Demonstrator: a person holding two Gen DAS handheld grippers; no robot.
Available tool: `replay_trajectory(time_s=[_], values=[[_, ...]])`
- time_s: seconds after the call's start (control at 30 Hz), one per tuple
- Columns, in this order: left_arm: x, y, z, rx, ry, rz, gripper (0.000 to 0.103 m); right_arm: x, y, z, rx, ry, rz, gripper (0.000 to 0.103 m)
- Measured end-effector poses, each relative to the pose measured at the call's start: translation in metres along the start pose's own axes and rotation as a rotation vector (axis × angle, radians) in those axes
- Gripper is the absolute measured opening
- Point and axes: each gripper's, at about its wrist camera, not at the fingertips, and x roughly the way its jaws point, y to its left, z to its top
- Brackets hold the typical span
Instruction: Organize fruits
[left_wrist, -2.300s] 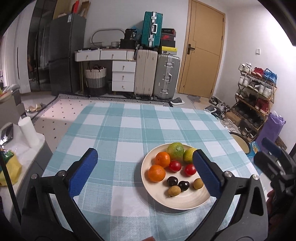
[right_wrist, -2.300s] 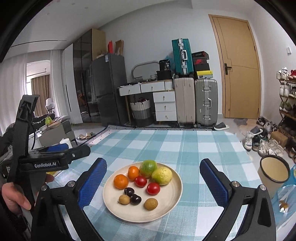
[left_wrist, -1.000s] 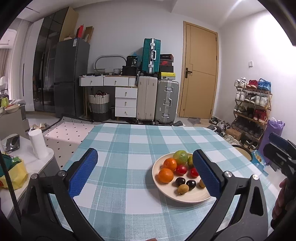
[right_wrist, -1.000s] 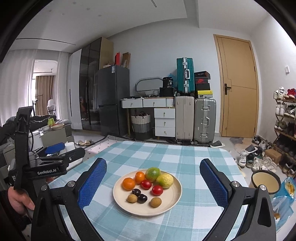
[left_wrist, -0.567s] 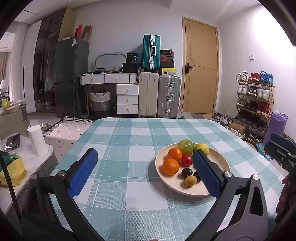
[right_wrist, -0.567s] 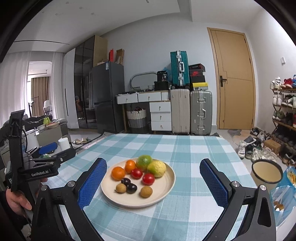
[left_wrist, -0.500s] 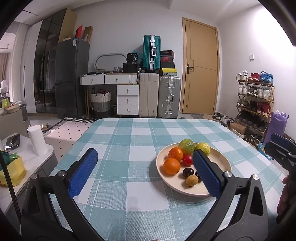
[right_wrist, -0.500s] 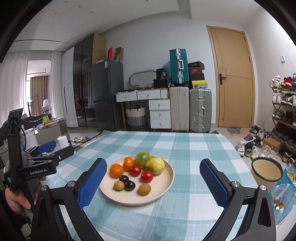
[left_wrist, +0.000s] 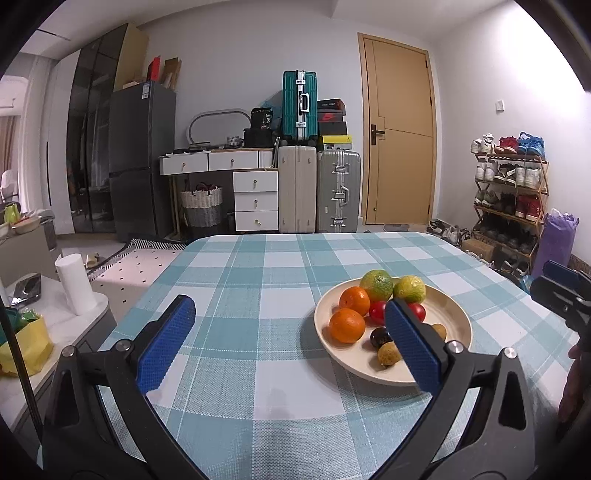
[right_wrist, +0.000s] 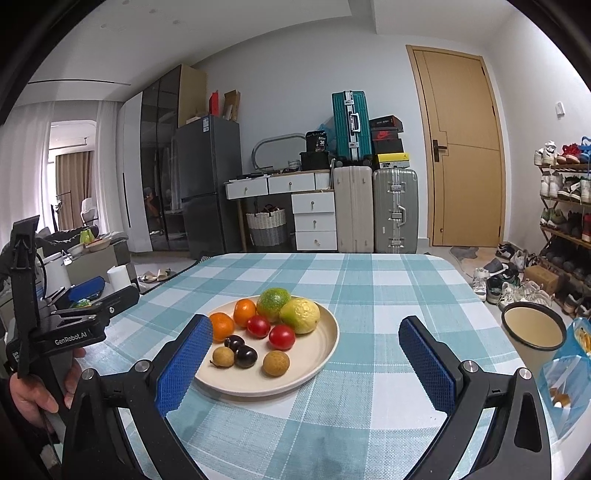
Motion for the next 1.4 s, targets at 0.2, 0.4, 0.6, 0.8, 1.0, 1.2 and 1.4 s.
replay_trajectory(time_s=[0.2,0.4,0.6,0.8,1.0,1.2,1.4], values=[[0.000,-0.001,0.000,0.001,0.000,0.007,0.102,0.001,-0.004,-0.003,0.004,-0.002,0.018,0.103],[0.000,-0.001,0.000,0.001,0.000,0.010,0.102,0.001,-0.003,-0.003,0.002,-0.002,0.017,0.103],[0.001,0.001,-0.001,-0.002,-0.001,0.012,0.102,0.004,0.005,-0.005,-0.043,0.000,0.010,0.103],[0.000,0.000,-0.001,-0.001,0.000,0.012,0.102,0.005,0.012,-0.007,-0.074,-0.004,0.005,0.103],[0.000,0.000,-0.001,-0.001,0.000,0.012,0.102,0.004,0.013,-0.008,-0.073,-0.004,0.005,0.103],[0.000,0.000,-0.001,-0.001,-0.001,0.012,0.102,0.004,0.013,-0.007,-0.072,-0.004,0.005,0.103],[0.000,0.002,-0.001,-0.002,-0.001,0.016,0.102,0.004,0.014,-0.008,-0.073,-0.005,0.005,0.103]])
